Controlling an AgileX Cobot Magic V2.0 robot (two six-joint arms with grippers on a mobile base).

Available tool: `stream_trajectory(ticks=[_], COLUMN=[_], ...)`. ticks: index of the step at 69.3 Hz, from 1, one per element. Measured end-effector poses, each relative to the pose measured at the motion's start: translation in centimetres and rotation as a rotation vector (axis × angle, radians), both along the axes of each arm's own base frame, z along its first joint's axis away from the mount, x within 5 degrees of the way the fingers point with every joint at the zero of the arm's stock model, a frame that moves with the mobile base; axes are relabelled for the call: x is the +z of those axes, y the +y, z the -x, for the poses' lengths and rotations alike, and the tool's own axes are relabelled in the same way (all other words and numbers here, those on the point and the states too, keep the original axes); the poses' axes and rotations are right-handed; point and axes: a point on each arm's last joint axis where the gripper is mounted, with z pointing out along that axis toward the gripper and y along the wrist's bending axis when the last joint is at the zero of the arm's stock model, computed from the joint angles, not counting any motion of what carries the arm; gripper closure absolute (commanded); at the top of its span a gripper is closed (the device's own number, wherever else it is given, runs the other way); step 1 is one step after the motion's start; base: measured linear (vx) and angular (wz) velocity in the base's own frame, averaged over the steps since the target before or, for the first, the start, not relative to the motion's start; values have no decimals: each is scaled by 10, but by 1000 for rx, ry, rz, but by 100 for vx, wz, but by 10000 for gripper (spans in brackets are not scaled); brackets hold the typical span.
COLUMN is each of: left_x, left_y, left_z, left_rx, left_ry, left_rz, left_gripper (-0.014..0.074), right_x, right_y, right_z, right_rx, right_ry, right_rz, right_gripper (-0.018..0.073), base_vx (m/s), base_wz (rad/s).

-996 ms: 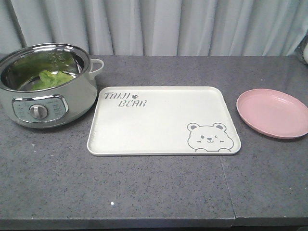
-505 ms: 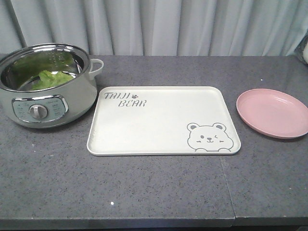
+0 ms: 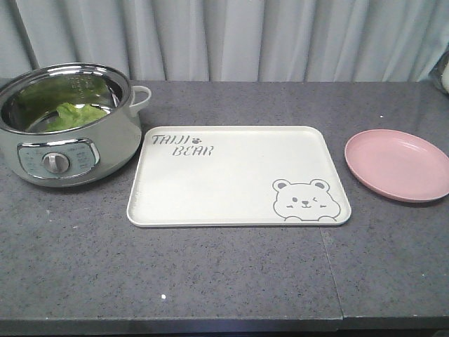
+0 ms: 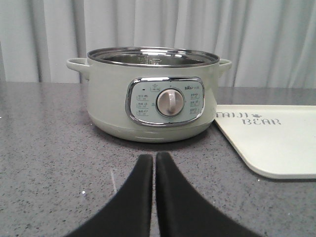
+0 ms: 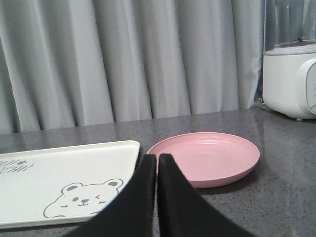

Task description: Transfer vegetables to tray and serve

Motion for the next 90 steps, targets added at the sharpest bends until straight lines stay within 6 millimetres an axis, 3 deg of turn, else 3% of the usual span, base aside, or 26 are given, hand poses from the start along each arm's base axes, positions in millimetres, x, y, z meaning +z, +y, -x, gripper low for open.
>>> stream_trajectory(ticks=[18,42,57,73,90], left_x=[8,18,20,22,36], left_y=[0,1,2,2,4], left_z=[0,2,2,2,7], left_rx=[-9,-13,-14,-14,-26], left_ry=[-82,-199,-215,-239,-407], left_rz=[271,304,315,316,354], left_gripper=[602,602,602,602,600], right_x=[0,0,0,39,75], right_y=[0,-1,-1,1,4], right_z=[0,0,0,9,1], right_rx=[3,17,20,40,45], right_ry=[-2,-1,15,-10,146], right_rz=[-36,-241,-262,-251,-169], right_gripper=[562,562,562,562,554], base_vx=[0,0,0,0,0], base_wz=[0,0,0,0,0])
